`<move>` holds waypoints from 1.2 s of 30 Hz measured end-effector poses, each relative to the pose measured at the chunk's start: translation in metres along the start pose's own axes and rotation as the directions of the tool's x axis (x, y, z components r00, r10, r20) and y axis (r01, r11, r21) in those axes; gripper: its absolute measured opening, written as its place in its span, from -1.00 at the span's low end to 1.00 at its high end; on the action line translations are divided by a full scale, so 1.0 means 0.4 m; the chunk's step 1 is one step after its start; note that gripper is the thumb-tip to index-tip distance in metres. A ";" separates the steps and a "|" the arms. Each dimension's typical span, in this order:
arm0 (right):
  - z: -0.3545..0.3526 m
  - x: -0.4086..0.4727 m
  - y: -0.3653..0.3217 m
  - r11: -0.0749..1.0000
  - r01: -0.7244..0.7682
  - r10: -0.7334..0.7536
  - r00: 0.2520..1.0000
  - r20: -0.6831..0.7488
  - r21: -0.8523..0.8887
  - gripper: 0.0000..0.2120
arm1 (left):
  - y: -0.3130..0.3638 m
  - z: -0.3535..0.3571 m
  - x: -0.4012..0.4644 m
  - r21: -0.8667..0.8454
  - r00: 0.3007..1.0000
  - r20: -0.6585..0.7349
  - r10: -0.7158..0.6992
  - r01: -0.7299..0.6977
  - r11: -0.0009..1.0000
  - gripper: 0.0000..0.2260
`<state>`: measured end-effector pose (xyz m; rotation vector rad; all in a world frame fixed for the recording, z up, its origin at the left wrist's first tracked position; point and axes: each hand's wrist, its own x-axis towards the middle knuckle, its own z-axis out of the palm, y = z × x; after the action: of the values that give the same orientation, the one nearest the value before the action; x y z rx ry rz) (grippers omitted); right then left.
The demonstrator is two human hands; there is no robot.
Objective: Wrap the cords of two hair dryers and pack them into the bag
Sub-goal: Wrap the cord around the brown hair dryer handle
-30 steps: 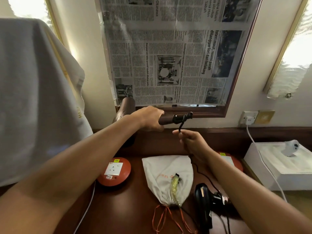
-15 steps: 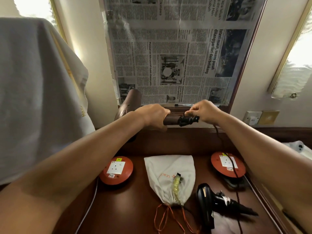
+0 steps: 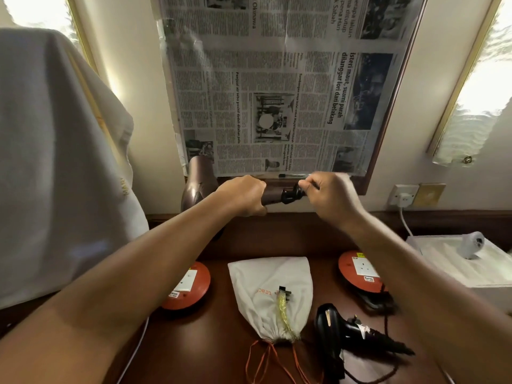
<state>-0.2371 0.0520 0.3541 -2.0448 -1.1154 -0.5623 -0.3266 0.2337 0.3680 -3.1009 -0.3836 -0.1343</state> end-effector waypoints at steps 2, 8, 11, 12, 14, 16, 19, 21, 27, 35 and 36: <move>0.032 -0.059 -0.007 1.000 -0.007 0.008 1.000 -0.030 0.022 -0.82 | 0.001 0.004 0.004 0.015 1.000 0.008 -0.016 0.016 1.000 -0.73; 0.131 -0.194 -0.016 0.879 -0.328 0.276 0.942 0.191 0.346 -0.64 | -0.007 0.008 -0.003 0.027 1.000 -0.005 0.006 -0.006 1.000 -0.73; 0.142 -0.204 -0.011 0.784 -0.402 0.305 0.913 0.270 0.474 -0.71 | -0.001 0.013 -0.009 0.001 1.000 -0.007 0.022 -0.022 1.000 -0.73; 0.140 -0.199 -0.013 0.741 -0.428 0.308 0.901 0.304 0.518 -0.76 | 0.001 0.013 -0.011 -0.024 1.000 -0.012 0.026 -0.027 0.999 -0.72; 0.139 -0.186 -0.012 0.666 -0.451 0.273 0.889 0.368 0.594 -0.84 | 0.006 0.008 -0.014 -0.074 0.999 -0.024 0.034 -0.035 0.997 -0.73; 0.142 -0.179 0.003 0.569 -0.495 0.222 0.862 0.457 0.656 -0.88 | 0.011 -0.003 -0.016 -0.100 0.998 -0.040 0.045 -0.049 0.994 -0.72; 0.149 -0.177 0.023 0.382 -0.641 0.185 0.759 0.624 0.666 -0.68 | 0.014 -0.023 -0.019 -0.118 0.995 -0.063 0.079 -0.086 0.989 -0.72; 0.150 -0.167 0.041 0.320 -0.708 0.188 0.699 0.690 0.630 -0.63 | 0.011 -0.035 -0.021 -0.096 0.992 -0.057 0.113 -0.118 0.988 -0.74; 0.089 -0.085 0.108 0.404 -0.757 0.183 0.616 0.766 0.513 -0.68 | -0.011 -0.057 -0.039 -0.046 0.988 -0.043 0.149 -0.151 0.987 -0.77; 0.004 0.065 0.086 0.820 -0.541 0.264 0.648 0.715 0.187 -0.74 | 0.004 -0.068 -0.055 0.034 0.980 -0.020 0.197 -0.197 0.980 -0.76; -0.007 0.079 0.082 0.856 -0.496 0.270 0.668 0.694 0.144 -0.75 | 0.005 -0.068 -0.055 0.059 0.980 -0.013 0.199 -0.198 0.978 -0.74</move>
<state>-0.1926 0.0550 0.3641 -2.1305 -0.9893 0.5897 -0.3495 0.2259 0.3934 -3.0551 -0.0745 -0.1472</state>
